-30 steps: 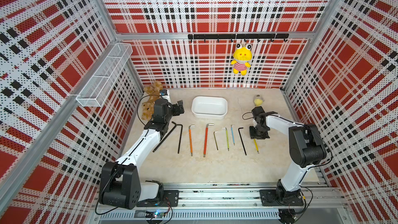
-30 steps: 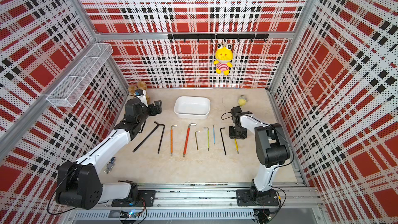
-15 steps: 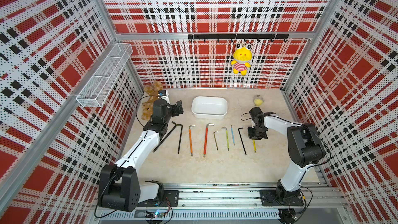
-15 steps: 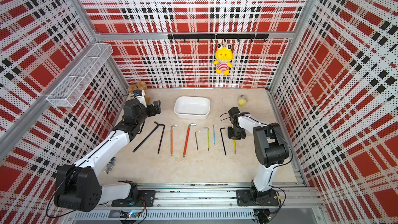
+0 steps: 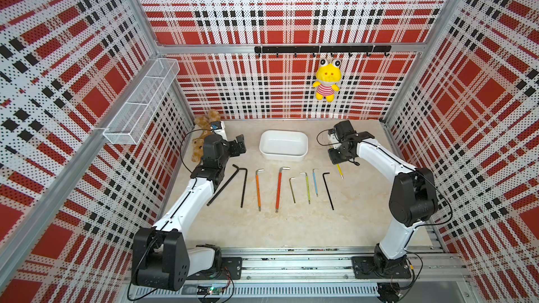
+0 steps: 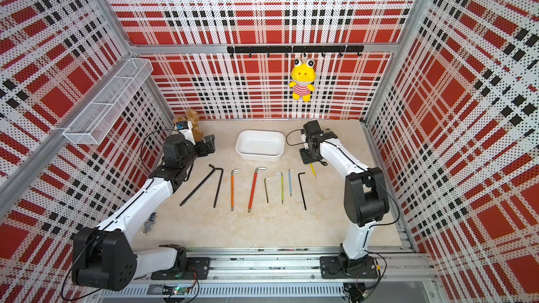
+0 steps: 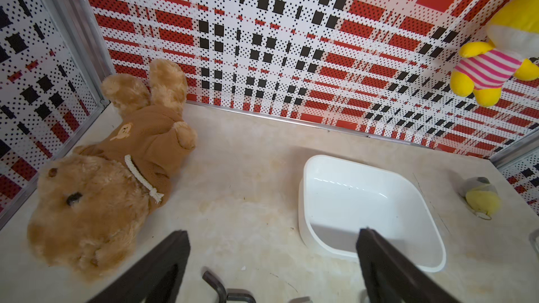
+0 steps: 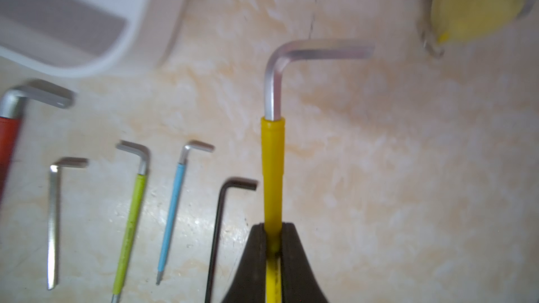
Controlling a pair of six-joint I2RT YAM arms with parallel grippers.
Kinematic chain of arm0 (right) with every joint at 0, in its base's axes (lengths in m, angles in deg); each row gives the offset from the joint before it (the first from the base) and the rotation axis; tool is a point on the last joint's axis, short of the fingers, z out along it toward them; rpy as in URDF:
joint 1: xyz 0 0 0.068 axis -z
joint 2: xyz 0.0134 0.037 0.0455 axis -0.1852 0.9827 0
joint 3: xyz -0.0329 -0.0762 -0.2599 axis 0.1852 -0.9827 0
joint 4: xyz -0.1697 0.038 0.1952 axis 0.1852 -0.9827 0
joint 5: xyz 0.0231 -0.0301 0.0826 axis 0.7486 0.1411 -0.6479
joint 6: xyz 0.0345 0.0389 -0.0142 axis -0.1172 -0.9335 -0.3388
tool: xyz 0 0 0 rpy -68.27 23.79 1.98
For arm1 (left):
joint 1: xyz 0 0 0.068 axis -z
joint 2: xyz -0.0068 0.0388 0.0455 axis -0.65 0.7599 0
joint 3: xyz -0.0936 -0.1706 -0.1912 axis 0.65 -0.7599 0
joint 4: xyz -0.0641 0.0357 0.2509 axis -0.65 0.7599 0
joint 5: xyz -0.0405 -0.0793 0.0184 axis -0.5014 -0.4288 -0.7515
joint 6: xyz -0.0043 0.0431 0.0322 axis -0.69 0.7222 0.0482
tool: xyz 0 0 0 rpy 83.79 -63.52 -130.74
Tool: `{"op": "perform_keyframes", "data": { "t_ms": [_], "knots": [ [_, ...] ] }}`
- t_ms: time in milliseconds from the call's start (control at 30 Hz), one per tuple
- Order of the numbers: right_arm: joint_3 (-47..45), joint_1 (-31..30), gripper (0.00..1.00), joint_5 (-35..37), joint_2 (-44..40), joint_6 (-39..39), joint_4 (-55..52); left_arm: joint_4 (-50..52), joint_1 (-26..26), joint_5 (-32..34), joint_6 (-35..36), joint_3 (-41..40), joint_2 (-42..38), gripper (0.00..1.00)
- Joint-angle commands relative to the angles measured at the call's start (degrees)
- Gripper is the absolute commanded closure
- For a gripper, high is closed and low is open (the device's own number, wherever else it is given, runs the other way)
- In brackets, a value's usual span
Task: Put the hex key on the desktop into the storage box
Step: Pick up the Allen key from the center of the board, then place the Allen key in the storage box.
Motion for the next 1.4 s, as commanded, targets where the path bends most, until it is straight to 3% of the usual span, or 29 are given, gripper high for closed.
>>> {"op": "perform_keyframes", "data": {
  "t_ms": [0, 400, 667, 1100, 1300, 1367],
  "knots": [
    [7.50, -2.85, 1.00, -2.91, 4.53, 10.17, 0.19, -0.12, -0.48, -0.86, -0.52, -1.28, -2.03, 0.03],
    [45.10, -10.89, 1.00, -10.81, 29.56, 23.02, -4.49, -0.16, -2.08, -1.41, -0.96, -3.23, -4.81, 0.03],
    [45.53, -11.80, 1.00, -15.45, 33.96, 27.34, 2.20, -0.20, -2.32, -1.95, -0.79, -2.90, -4.02, 0.03],
    [49.48, -11.80, 0.99, -14.33, 42.01, 26.53, 2.55, -0.29, -3.22, -2.29, -0.61, -2.91, -2.92, 0.03],
    [49.48, -11.80, 0.49, -13.46, 42.83, 25.49, 3.77, -0.29, -3.49, -2.51, -0.61, -2.70, -2.44, 0.03],
    [49.48, -11.80, 0.42, -13.23, 42.57, 25.11, 4.55, -0.29, -3.51, -2.53, -0.61, -2.66, -2.44, 0.03]
  ]
}}
